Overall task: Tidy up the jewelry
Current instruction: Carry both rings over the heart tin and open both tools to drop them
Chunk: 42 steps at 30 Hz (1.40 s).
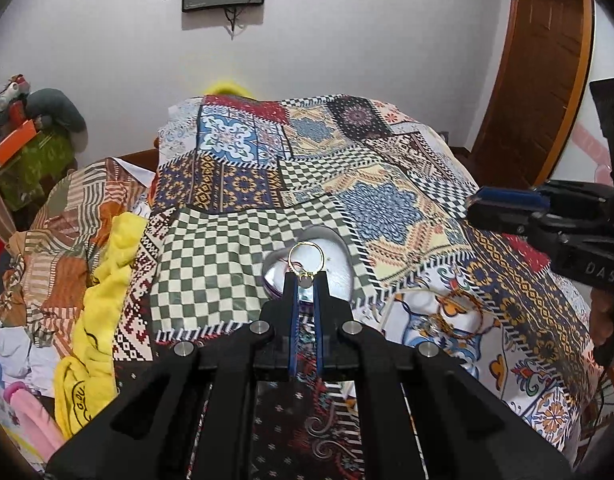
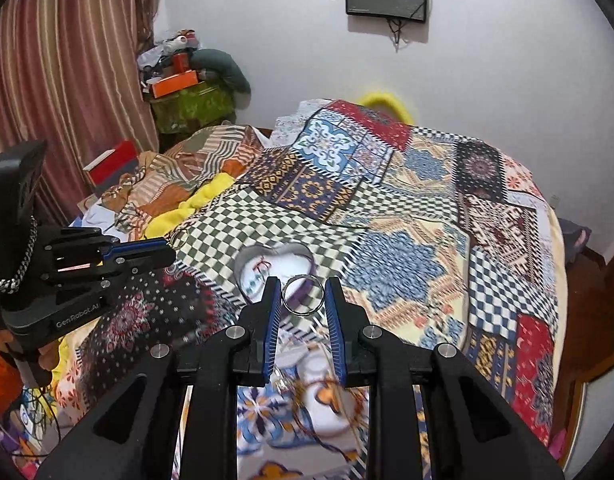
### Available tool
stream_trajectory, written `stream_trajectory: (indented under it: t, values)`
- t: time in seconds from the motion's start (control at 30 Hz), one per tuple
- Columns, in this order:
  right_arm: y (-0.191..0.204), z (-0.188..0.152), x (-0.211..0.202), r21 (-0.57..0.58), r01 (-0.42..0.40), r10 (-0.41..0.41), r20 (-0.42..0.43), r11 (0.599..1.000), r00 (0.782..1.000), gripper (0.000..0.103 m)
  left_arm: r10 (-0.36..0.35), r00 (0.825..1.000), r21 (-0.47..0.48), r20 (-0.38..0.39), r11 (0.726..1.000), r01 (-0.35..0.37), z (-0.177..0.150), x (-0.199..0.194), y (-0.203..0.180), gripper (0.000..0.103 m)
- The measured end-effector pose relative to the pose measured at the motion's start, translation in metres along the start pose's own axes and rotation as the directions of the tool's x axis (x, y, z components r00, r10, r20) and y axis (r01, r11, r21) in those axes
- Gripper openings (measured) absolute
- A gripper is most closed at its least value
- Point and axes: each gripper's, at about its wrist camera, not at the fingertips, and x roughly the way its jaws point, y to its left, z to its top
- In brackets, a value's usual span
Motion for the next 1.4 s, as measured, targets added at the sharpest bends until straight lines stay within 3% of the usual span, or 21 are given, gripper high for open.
stream_trajectory:
  t: [0.47,0.97,1.4]
  values:
    - [0.005,0.023,0.075,-0.01,-0.047,0.045,-0.114,0.999,0.992,0.02,-0.03,0.998,-0.047,-0.062,0.999,0.027,0.002,0.055,0.022,0.005]
    - [-0.005,0.027,0.13,0.008,-0.108,0.106,-0.266,0.994,0.958,0.02,-0.083,0.985,-0.063,-0.154,0.995,0.074,-0.001,0.115,0.022,0.005]
    - [-0.003,0.026,0.163,0.028,-0.131,0.132,-0.352,0.991,0.927,0.02,-0.089,0.979,-0.082,-0.182,0.994,0.075,-0.003,0.132,0.027,0.005]
